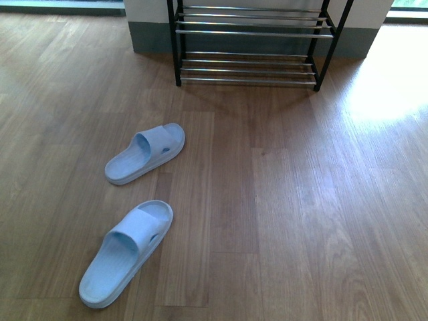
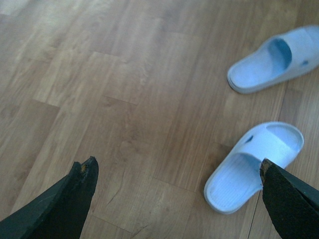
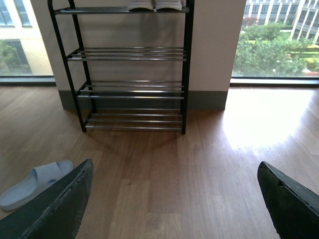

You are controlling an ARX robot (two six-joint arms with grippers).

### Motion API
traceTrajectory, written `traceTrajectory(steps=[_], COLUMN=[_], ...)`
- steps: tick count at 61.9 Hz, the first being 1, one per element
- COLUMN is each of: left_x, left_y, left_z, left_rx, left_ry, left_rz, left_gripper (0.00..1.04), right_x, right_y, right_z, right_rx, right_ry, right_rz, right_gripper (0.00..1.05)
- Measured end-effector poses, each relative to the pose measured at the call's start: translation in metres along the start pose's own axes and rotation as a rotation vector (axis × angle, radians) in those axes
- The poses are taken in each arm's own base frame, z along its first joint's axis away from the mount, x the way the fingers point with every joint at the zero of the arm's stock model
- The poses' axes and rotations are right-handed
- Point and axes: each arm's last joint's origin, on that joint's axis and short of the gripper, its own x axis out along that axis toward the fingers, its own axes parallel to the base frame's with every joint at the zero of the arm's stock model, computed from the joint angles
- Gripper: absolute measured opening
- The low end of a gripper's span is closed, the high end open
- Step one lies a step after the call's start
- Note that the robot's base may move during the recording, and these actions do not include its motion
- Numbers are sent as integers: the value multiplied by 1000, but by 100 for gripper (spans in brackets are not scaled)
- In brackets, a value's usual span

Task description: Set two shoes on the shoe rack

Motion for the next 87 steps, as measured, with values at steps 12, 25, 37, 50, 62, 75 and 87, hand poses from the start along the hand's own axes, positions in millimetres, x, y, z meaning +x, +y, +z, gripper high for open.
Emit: traceTrajectory(steps=[12,25,37,50,62,75,87], left_x=[64,130,160,187,209,227,245], left_y=[-37,-71,-80,-80,-85,-94,-103], left_z=[-6,-44,-83,-102,-104,-112,-121], left_rx=[156,290,414,557,622,651,743], left_ry=[93,247,350,373,355,346,320], left_rz=[-59,-163,-164,-124,-127,-200,-218], left_gripper=[95,95,95,95,95,95,95], right_x=[0,0,0,0,0,0,0], right_y=[0,0,0,0,0,0,0], right_z=[0,0,0,0,0,0,0], right_rx=[0,0,0,0,0,0,0], right_ry=[0,0,0,0,0,0,0], right_rz=[0,0,0,0,0,0,0], right_gripper=[96,96,96,96,96,96,96])
